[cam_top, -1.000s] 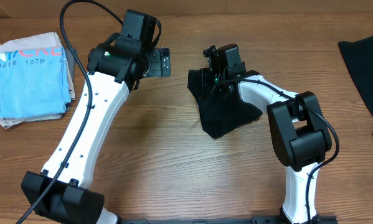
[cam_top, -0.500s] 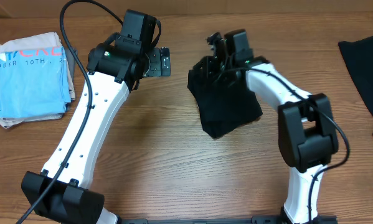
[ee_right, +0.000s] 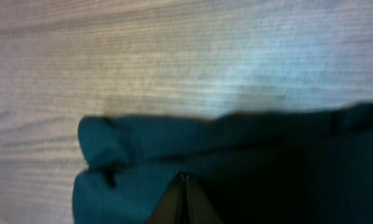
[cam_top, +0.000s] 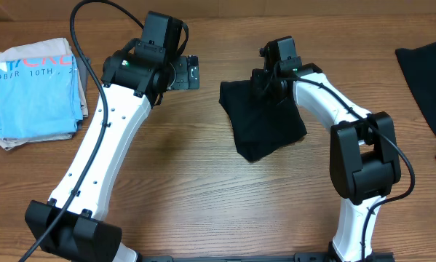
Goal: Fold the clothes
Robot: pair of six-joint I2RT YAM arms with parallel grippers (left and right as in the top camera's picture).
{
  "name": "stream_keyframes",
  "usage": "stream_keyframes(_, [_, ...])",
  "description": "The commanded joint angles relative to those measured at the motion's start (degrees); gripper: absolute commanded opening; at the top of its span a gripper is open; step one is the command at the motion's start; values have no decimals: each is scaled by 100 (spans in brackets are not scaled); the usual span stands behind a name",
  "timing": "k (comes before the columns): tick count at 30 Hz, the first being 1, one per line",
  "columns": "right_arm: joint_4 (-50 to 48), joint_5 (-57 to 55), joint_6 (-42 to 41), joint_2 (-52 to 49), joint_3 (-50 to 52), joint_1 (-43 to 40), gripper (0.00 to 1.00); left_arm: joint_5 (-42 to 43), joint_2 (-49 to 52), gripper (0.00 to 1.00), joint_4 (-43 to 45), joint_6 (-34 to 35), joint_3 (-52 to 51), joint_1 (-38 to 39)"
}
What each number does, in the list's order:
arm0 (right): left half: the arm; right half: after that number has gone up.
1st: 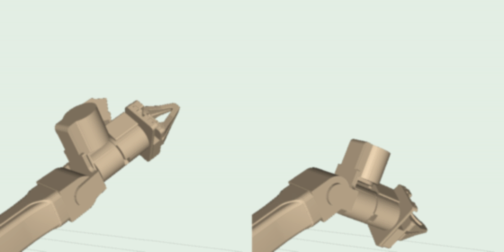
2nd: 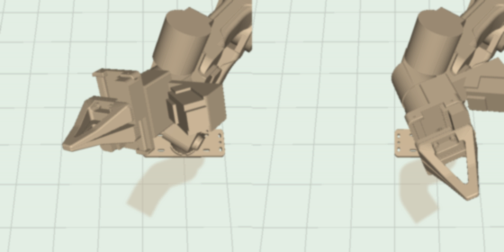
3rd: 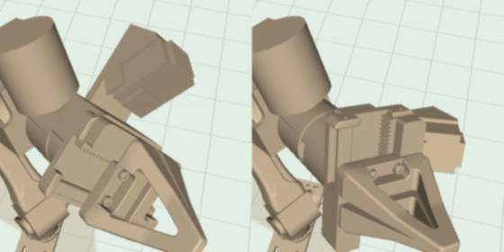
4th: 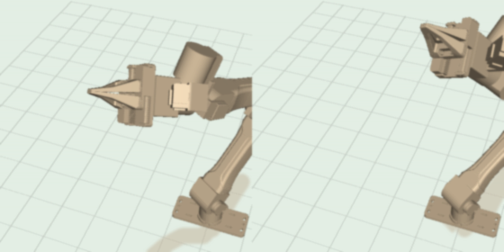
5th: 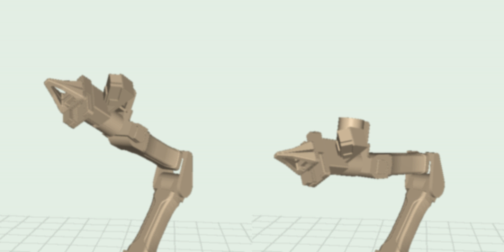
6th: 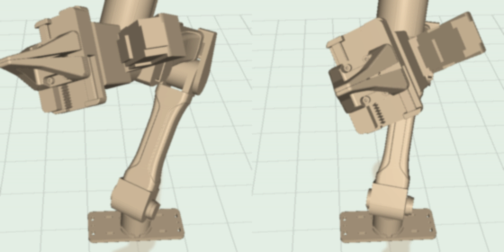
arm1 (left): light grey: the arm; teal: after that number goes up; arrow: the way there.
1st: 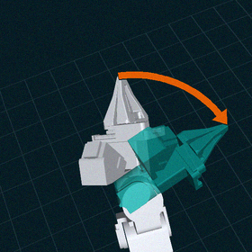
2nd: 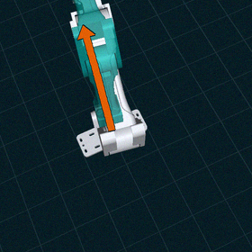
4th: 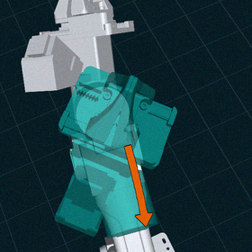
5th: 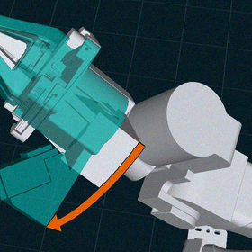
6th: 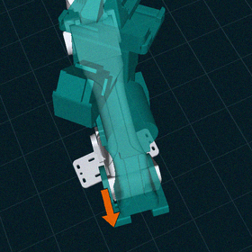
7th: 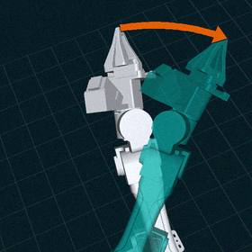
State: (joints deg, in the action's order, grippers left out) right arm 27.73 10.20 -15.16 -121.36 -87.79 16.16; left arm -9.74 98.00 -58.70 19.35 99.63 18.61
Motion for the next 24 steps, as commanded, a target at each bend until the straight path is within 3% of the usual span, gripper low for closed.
stream_keyframes(1, [-317, -225, 9, 129, 173, 15, 4, -94, 37, 100, 20, -7, -20, -22])
stream_keyframes(10, [-833, -295, 11, 175, 118, -87, 6, -94, 37, 100, 20, -7, -20, -22])
stream_keyframes(16, [-170, -116, 7, 907, -284, -581, 24, -94, 37, 100, 20, -7, -20, -22])
stream_keyframes(18, [175, -146, 13, 1198, -284, -809, 44, -94, 37, 100, 20, -7, -20, -22])
stream_keyframes(21, [780, -444, 11, 1436, -284, -1165, 62, -94, 37, 100, 20, -7, -20, -22])
stream_keyframes(24, [1320, -632, 11, 1462, -282, -1556, 97, -94, 37, 100, 20, -7, -20, -22])
